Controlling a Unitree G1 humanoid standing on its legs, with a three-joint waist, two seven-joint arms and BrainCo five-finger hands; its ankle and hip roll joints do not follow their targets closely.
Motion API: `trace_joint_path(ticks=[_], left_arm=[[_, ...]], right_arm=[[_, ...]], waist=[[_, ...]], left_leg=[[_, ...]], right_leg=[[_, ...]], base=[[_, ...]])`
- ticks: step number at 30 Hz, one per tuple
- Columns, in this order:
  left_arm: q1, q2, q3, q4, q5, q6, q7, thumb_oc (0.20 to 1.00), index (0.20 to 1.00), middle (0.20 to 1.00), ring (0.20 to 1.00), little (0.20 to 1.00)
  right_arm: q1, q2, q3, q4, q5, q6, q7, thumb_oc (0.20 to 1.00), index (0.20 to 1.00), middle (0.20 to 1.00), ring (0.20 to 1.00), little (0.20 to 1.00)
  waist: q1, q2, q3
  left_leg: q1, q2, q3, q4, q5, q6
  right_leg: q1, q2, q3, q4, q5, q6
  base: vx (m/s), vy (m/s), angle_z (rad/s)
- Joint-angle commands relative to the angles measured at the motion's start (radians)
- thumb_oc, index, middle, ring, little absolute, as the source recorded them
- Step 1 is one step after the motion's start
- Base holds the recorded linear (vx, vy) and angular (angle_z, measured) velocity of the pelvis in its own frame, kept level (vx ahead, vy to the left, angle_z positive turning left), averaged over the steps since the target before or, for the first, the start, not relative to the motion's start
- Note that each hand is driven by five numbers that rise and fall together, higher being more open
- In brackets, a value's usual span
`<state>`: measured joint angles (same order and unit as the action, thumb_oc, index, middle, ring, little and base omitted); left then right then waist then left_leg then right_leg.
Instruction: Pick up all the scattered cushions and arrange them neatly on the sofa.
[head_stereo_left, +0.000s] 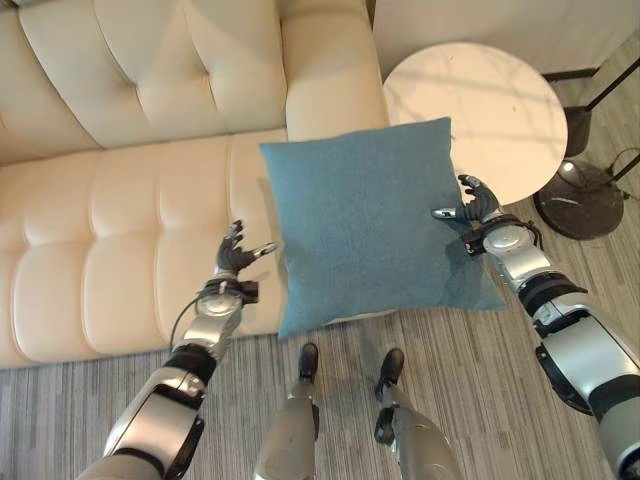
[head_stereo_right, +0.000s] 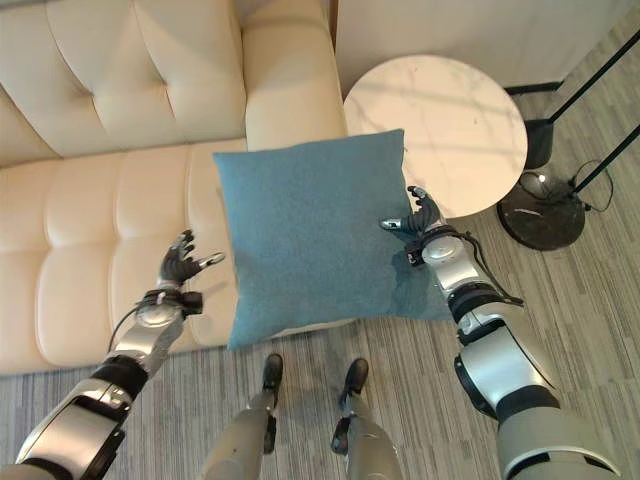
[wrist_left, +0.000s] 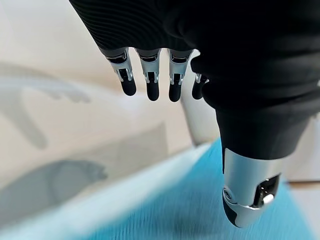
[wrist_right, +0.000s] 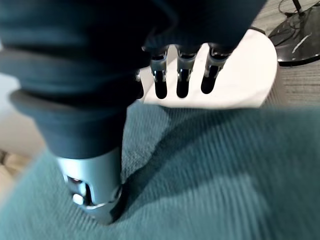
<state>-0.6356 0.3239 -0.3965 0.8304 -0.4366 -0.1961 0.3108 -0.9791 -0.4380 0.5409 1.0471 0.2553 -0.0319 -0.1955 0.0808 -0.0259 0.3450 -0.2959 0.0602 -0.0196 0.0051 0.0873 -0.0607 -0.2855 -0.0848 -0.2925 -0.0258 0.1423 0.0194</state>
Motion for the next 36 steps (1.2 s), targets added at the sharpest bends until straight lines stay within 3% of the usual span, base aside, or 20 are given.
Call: trace_joint_path(ticks=[1, 2, 3, 4, 5, 6, 14, 21, 26, 32, 34, 36], left_arm=[[-0.122, -0.045, -0.055, 0.011, 0.040, -0.027, 0.016, 1.000, 1.000, 1.000, 1.000, 1.000], [-0.134, -0.064, -0.067, 0.006, 0.045, -0.024, 0.015, 1.000, 1.000, 1.000, 1.000, 1.000], [-0.142, -0.082, -0.080, 0.002, 0.048, -0.021, 0.014, 1.000, 1.000, 1.000, 1.000, 1.000], [-0.148, -0.094, -0.090, -0.006, 0.048, -0.020, 0.015, 1.000, 1.000, 1.000, 1.000, 1.000], [-0.151, -0.102, -0.095, -0.016, 0.051, -0.021, 0.015, 0.529, 0.529, 0.529, 0.529, 0.529], [-0.153, -0.105, -0.101, -0.033, 0.057, -0.021, 0.014, 0.200, 0.200, 0.200, 0.200, 0.200], [-0.084, -0.068, -0.060, -0.233, 0.071, -0.040, 0.033, 0.200, 0.200, 0.200, 0.200, 0.200], [0.159, -0.045, -0.002, -0.556, 0.136, -0.048, 0.001, 0.200, 0.200, 0.200, 0.200, 0.200], [0.439, 0.042, 0.066, -0.798, 0.181, -0.048, -0.093, 0.200, 0.200, 0.200, 0.200, 0.200], [0.608, 0.079, 0.140, -0.925, 0.175, -0.070, -0.108, 0.200, 0.200, 0.200, 0.200, 0.200], [0.643, 0.087, 0.161, -0.958, 0.172, -0.079, -0.094, 0.200, 0.200, 0.200, 0.200, 0.200], [0.635, 0.104, 0.166, -0.973, 0.164, -0.087, -0.087, 0.200, 0.200, 0.200, 0.200, 0.200]], right_arm=[[-0.012, 0.094, 0.095, -0.095, 0.012, -0.035, -0.002, 1.000, 1.000, 1.000, 1.000, 1.000], [-0.004, 0.114, 0.109, -0.128, 0.017, -0.040, -0.002, 1.000, 1.000, 1.000, 1.000, 1.000], [0.005, 0.132, 0.122, -0.169, 0.022, -0.046, 0.002, 0.950, 0.950, 0.950, 0.950, 0.950], [0.016, 0.147, 0.130, -0.204, 0.029, -0.053, 0.004, 0.360, 0.360, 0.360, 0.360, 0.360], [0.030, 0.155, 0.139, -0.252, 0.036, -0.060, 0.013, 0.200, 0.200, 0.200, 0.200, 0.200], [0.040, 0.156, 0.146, -0.295, 0.038, -0.068, 0.022, 0.200, 0.200, 0.200, 0.200, 0.200], [0.175, 0.135, 0.096, -0.565, 0.077, -0.119, 0.040, 0.200, 0.200, 0.200, 0.200, 0.200], [0.445, 0.099, -0.038, -0.911, 0.071, -0.193, 0.095, 0.200, 0.200, 0.200, 0.200, 0.200], [0.690, 0.049, -0.117, -1.186, 0.084, -0.217, 0.195, 0.200, 0.200, 0.200, 0.200, 0.200], [0.782, 0.063, -0.118, -1.285, 0.047, -0.226, 0.209, 0.200, 0.200, 0.200, 0.200, 0.200], [0.785, 0.066, -0.114, -1.315, 0.005, -0.224, 0.195, 0.200, 0.200, 0.200, 0.200, 0.200], [0.780, 0.069, -0.122, -1.321, -0.065, -0.228, 0.167, 0.200, 0.200, 0.200, 0.200, 0.200]], waist=[[0.004, -0.039, 0.005], [0.001, -0.039, 0.007], [-0.003, -0.039, 0.006], [-0.006, -0.039, 0.004], [-0.010, -0.040, 0.003], [-0.013, -0.040, 0.003], [-0.033, -0.041, -0.013], [-0.052, -0.048, -0.085], [-0.068, -0.056, -0.181], [-0.070, -0.058, -0.218], [-0.068, -0.052, -0.221], [-0.070, -0.034, -0.192]], left_leg=[[0.049, -0.070, 0.034, -0.066, -0.020, -0.009], [0.050, -0.071, 0.032, -0.069, -0.020, -0.010], [0.047, -0.072, 0.030, -0.072, -0.018, -0.010], [0.048, -0.073, 0.030, -0.072, -0.018, -0.010], [0.050, -0.074, 0.029, -0.074, -0.018, -0.011], [0.053, -0.075, 0.028, -0.076, -0.019, -0.011], [0.087, -0.074, 0.047, -0.080, -0.037, -0.008], [0.168, -0.073, 0.062, -0.074, -0.078, 0.007], [0.259, -0.070, 0.082, -0.066, -0.120, 0.025], [0.315, -0.064, 0.119, -0.068, -0.132, 0.043], [0.335, -0.059, 0.136, -0.083, -0.126, 0.051], [0.313, -0.049, 0.103, -0.071, -0.097, 0.060]], right_leg=[[-0.005, 0.009, 0.110, 0.086, -0.147, 0.080], [-0.004, 0.009, 0.110, 0.084, -0.145, 0.081], [-0.005, 0.008, 0.112, 0.078, -0.139, 0.082], [-0.004, 0.008, 0.111, 0.075, -0.138, 0.083], [-0.001, 0.009, 0.112, 0.071, -0.136, 0.084], [0.001, 0.009, 0.114, 0.069, -0.134, 0.084], [0.028, 0.012, 0.130, 0.053, -0.131, 0.089], [0.112, 0.007, 0.133, 0.032, -0.136, 0.093], [0.197, 0.010, 0.150, 0.015, -0.140, 0.102], [0.215, 0.025, 0.211, 0.022, -0.122, 0.118], [0.206, 0.026, 0.222, 0.057, -0.117, 0.129], [0.181, 0.044, 0.286, 0.211, -0.154, 0.137]], base=[[0.00, 0.000, 0.00], [0.00, 0.000, 0.00], [0.00, 0.000, 0.00], [0.00, 0.000, 0.00], [0.00, 0.000, 0.00], [0.00, 0.000, 0.00], [0.00, 0.004, -0.02], [0.06, 0.025, -0.07], [0.06, 0.072, -0.02], [-0.06, 0.096, -0.39], [-0.19, 0.057, -0.46], [-0.38, 0.020, -0.30]])
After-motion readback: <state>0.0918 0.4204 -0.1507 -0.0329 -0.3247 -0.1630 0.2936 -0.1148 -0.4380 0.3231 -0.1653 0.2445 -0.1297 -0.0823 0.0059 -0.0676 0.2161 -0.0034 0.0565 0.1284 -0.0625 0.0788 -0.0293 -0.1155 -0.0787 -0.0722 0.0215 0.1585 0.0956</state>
